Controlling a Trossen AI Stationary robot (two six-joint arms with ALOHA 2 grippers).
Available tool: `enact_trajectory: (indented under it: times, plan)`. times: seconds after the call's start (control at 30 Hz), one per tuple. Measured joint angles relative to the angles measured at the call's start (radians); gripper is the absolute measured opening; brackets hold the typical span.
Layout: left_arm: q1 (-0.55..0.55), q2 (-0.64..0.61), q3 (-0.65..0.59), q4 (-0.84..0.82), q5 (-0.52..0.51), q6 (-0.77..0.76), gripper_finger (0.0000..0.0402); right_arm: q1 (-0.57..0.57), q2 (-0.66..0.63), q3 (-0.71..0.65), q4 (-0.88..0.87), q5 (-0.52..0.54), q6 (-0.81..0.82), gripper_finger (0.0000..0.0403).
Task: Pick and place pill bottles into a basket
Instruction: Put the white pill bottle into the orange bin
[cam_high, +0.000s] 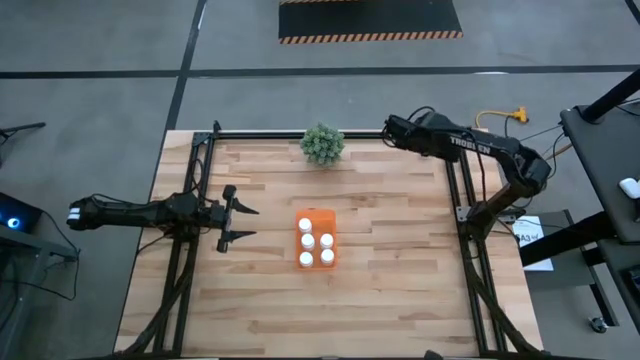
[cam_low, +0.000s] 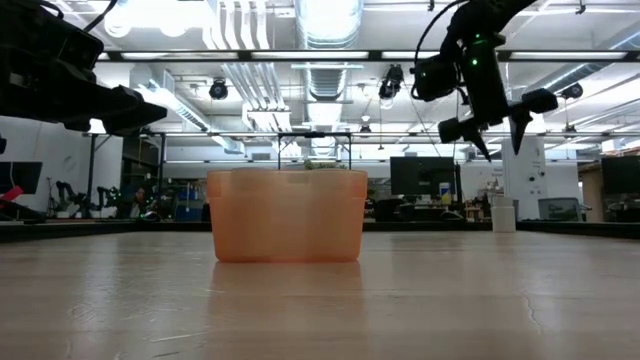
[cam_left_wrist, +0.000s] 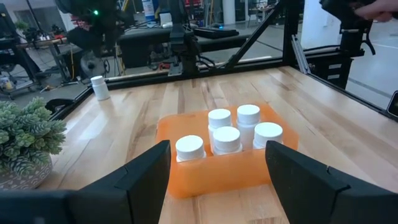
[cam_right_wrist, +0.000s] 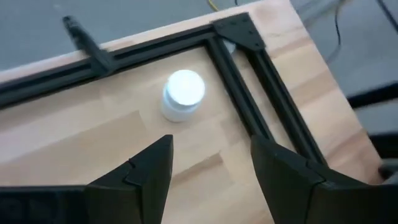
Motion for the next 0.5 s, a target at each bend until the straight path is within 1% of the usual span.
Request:
enact_trajectory:
  times: [0.1, 0.23, 0.33, 0.43, 0.5]
  plan:
    - [0.000, 0.000, 0.000, 0.000, 0.000, 0.000, 0.0245, -0.019, 0.000, 0.034, -0.014, -0.041, 0.020, 0.0206]
    - [0.000, 0.001, 0.000, 0.000, 0.000, 0.000, 0.0245, -0.051, 0.000, 0.074, -0.014, -0.107, -0.039, 0.0206]
    - [0.000, 0.000, 0.000, 0.000, 0.000, 0.000, 0.0245, -0.091, 0.002, 0.103, -0.013, -0.177, -0.170, 0.0206]
    - [0.000, 0.000, 0.000, 0.000, 0.000, 0.000, 0.0245, -0.137, 0.002, 0.129, -0.014, -0.246, -0.362, 0.0206]
    - [0.000, 0.000, 0.000, 0.000, 0.000, 0.000, 0.0245, -0.169, 0.002, 0.146, -0.017, -0.288, -0.455, 0.0206]
